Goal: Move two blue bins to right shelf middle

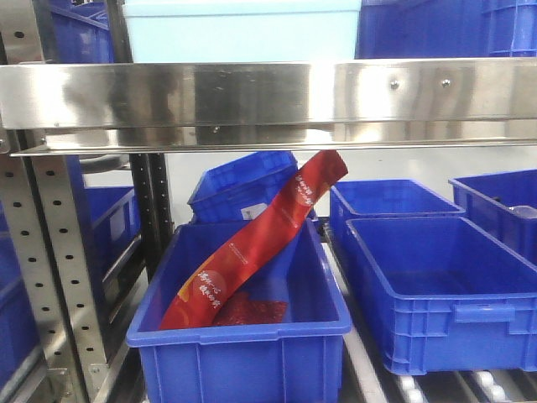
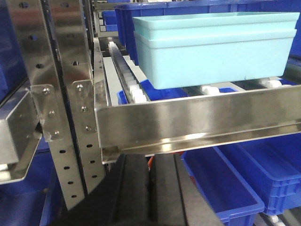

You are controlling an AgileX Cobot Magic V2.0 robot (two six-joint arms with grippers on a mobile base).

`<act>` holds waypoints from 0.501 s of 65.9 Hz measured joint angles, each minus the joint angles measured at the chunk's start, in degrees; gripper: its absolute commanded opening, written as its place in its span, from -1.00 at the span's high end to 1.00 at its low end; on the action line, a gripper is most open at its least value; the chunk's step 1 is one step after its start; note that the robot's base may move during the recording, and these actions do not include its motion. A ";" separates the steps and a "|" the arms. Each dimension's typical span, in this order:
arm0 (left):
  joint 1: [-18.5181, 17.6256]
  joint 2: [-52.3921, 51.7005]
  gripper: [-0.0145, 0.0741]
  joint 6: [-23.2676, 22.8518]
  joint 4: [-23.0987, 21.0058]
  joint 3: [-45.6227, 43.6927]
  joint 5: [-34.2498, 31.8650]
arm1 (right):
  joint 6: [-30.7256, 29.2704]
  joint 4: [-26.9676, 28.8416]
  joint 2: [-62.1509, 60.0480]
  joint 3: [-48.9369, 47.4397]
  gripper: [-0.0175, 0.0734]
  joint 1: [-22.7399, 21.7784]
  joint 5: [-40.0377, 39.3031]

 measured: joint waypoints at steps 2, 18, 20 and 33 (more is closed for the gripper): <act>0.00 -0.87 0.92 0.00 0.00 0.54 0.00 | 0.00 -0.11 -0.82 0.11 0.97 0.00 0.00; 0.00 -4.10 0.92 0.00 0.00 1.16 -0.29 | 0.00 -0.11 -2.00 0.26 0.97 0.00 -0.11; 0.00 -4.10 0.92 0.00 0.00 1.16 -0.70 | 0.00 -0.11 -2.00 0.26 0.97 0.00 -0.11; 0.00 -4.20 0.92 0.00 0.00 1.16 -1.22 | 0.00 -0.22 -2.00 0.26 0.97 0.00 -0.11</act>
